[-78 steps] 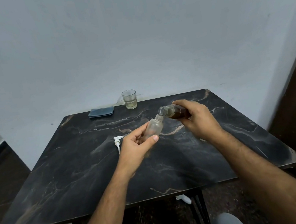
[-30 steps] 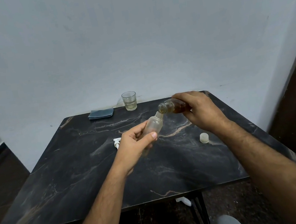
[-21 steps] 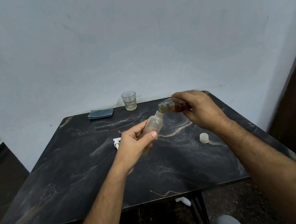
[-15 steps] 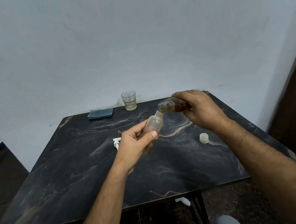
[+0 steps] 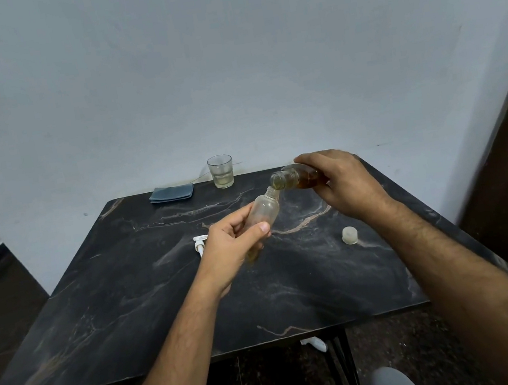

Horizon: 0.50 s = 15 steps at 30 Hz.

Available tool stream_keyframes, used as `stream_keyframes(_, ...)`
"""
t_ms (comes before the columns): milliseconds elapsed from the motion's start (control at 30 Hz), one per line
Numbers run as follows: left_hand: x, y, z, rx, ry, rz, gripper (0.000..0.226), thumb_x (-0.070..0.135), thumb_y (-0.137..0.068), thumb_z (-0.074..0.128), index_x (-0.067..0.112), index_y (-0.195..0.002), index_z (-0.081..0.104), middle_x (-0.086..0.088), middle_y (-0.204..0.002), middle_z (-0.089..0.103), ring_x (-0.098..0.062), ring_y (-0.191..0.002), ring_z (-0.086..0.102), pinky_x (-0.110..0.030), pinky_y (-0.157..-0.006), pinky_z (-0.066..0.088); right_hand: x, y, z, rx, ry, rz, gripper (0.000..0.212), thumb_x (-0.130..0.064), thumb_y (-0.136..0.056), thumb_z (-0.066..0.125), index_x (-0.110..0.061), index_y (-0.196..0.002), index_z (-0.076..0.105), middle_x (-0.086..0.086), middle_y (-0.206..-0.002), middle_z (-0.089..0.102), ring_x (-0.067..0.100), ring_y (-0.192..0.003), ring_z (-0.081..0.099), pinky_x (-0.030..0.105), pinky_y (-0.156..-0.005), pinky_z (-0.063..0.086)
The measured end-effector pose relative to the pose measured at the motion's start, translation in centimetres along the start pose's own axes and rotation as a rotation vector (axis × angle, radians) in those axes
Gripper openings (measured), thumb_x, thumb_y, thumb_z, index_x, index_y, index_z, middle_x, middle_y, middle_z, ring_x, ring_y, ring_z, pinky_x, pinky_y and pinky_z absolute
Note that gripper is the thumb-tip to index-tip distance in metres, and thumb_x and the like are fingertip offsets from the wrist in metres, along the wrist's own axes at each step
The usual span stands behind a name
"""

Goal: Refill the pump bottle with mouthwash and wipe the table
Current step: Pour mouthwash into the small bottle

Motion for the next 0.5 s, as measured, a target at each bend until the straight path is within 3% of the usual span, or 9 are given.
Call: stream_keyframes(500, 0.24, 0.05, 0.08, 0.009, 0.009, -0.004, 0.048, 0.014, -0.088, 0.071, 0.025, -0.133, 0.06, 0.001, -0.122, 0.07, -0.025, -0.106, 0.07, -0.036, -0.086, 0.057, -0.1, -0.27, -0.39, -0.008, 0.02, 0.008, 0.04, 0.001, -0.083, 0.066, -0.011, -0.121, 0.065, 0.003, -0.107, 0.072, 0.025, -0.098, 0.064, 0.027, -0.086, 0.04)
Point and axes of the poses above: each hand's wrist, its own y-axis away from the middle knuckle, its own z-axis out of the palm, x = y × z, the point moved 4 cm from there along -y, towards the middle knuckle
